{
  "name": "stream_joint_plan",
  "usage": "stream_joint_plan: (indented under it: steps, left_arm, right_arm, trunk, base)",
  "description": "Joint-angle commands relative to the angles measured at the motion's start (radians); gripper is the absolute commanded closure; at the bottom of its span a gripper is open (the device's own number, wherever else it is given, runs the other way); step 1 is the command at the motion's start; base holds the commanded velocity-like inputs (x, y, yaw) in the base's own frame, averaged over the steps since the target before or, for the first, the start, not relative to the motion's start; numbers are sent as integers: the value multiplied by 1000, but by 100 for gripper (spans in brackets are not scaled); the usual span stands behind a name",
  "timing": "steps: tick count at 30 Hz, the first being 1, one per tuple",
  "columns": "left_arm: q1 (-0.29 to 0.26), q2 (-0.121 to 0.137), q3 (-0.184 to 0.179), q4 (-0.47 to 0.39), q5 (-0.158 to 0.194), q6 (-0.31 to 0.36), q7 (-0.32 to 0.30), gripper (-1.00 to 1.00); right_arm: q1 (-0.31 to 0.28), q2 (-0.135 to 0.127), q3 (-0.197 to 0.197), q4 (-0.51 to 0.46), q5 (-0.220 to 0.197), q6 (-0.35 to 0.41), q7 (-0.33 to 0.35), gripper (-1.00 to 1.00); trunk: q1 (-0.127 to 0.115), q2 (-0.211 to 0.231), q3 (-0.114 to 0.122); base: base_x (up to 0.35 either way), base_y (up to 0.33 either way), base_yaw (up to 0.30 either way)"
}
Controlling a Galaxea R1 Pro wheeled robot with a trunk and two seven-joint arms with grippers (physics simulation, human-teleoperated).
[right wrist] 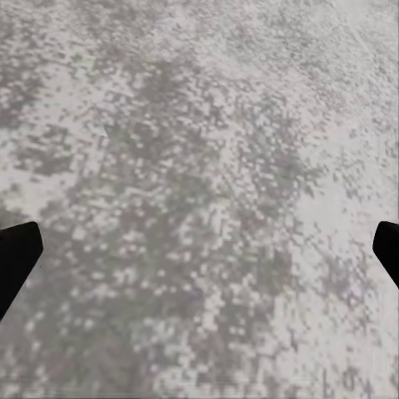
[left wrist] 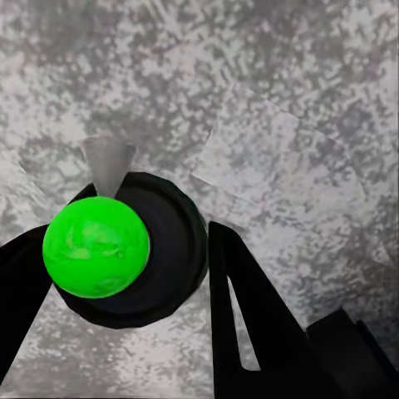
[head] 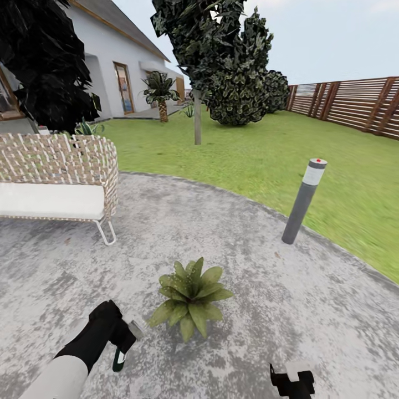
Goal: Pick up the pesticide atomizer in the garden and spray insectifuge to fully cover both potted plants in the garden.
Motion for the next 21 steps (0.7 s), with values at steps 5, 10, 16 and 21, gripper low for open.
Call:
stream_joint_plan:
  steps: [5, 10, 16, 21]
  left_arm:
    - [0, -4, 26, 0, -1, 3, 59, 100]
    - [1, -4, 24, 0, 1, 2, 61, 100]
    - [1, -1, 23, 1, 1, 3, 61, 100]
    - [2, 4, 23, 1, 1, 3, 62, 100]
  right_arm:
    - [-1, 0, -6, 2, 11, -4, -4, -100]
    - [-1, 5, -5, 2, 11, -4, -4, -100]
    - [-1, 4, -4, 2, 12, -4, -2, -100]
    - [-1, 5, -4, 2, 12, -4, -3, -100]
  trunk:
    - [0, 0, -1]
    - [0, 0, -1]
    - [0, 0, -1]
    - [0, 0, -1]
  base:
    - [0, 0, 107]
    - [0, 0, 2]
    - [34, -39, 0]
    - [0, 0, 32]
